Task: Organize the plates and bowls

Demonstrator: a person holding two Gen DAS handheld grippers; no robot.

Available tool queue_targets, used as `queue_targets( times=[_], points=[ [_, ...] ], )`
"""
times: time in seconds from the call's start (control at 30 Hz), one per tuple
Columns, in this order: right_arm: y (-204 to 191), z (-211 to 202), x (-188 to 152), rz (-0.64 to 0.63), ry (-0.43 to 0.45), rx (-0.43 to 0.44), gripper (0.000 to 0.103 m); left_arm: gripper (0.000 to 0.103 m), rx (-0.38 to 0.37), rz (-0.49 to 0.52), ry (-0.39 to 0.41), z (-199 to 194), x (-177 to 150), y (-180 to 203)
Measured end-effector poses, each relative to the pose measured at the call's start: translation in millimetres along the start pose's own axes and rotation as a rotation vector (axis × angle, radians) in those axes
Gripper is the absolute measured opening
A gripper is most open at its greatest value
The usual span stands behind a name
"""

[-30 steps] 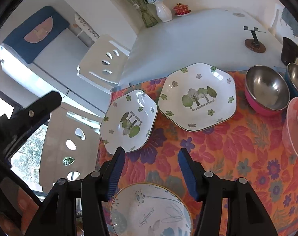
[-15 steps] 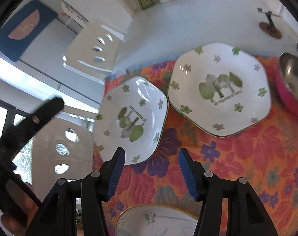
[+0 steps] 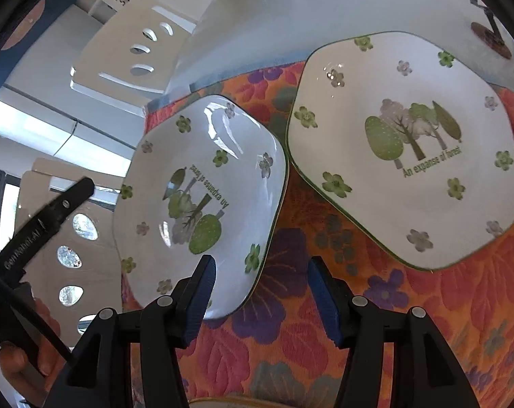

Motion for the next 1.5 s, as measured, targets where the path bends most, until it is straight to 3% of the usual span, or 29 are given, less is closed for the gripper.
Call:
queue_targets(
  times=[0.07,0.1,0.17,0.23,0.27,0.33,0.37,0.43,0.47,0.6,0.83,1.1,1.5],
  points=[
    [1,6,4,-0.002,0.001,-0.009,0.054,0.073,-0.086,-0.009,-0.033,15,-2,1],
    [1,9,6,-0.003,0.001,-0.010,0.054,0.072,-0.185,-0.019,-0.058,23,-3,4],
    [-1,14,12,-0.007,0.010,0.004,0.054,0.072,-0.309,-0.027,-0.098,32,-4,11],
    [-4,20,18,-0.009,0.024,0.021,0.054,0.067,-0.389,-0.022,-0.138,43,-5,18],
    [-5,22,22,-0.011,0.031,0.025,0.050,0.065,-0.393,-0.015,-0.146,48,-6,19],
    [-7,26,28,-0.020,0.041,0.029,0.042,0.053,-0.343,-0.008,-0.146,59,-6,14],
    [-8,28,30,-0.029,0.044,0.028,0.038,0.049,-0.352,-0.005,-0.149,62,-7,15],
    [-9,31,33,-0.054,0.052,-0.002,0.035,0.030,-0.384,0.004,-0.161,66,-9,17],
    [-10,30,32,-0.074,0.059,-0.020,0.032,0.028,-0.397,0.013,-0.149,65,-9,18],
    [-10,29,30,-0.185,0.069,-0.070,0.031,0.028,-0.414,0.090,-0.125,59,-12,22],
    [-28,0,12,-0.348,0.087,-0.081,0.031,0.028,-0.430,0.096,-0.082,13,-30,9],
    [-38,-64,-39,-0.323,0.127,-0.086,0.031,0.031,-0.431,0.165,-0.033,-59,-72,21],
    [-21,-123,-160,-0.264,0.088,-0.151,0.031,0.032,-0.479,0.237,-0.113,-111,-178,45]
  ],
)
Point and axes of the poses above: each gripper's, at about its wrist camera, not at the fingertips, and z roughly the way its jaws point, y to its right, x to its top, the point moved 9 cm from there along z, roughly the way its jaws point, and after that the axes turned 11 degrees about -z, right-handed, at the moved point
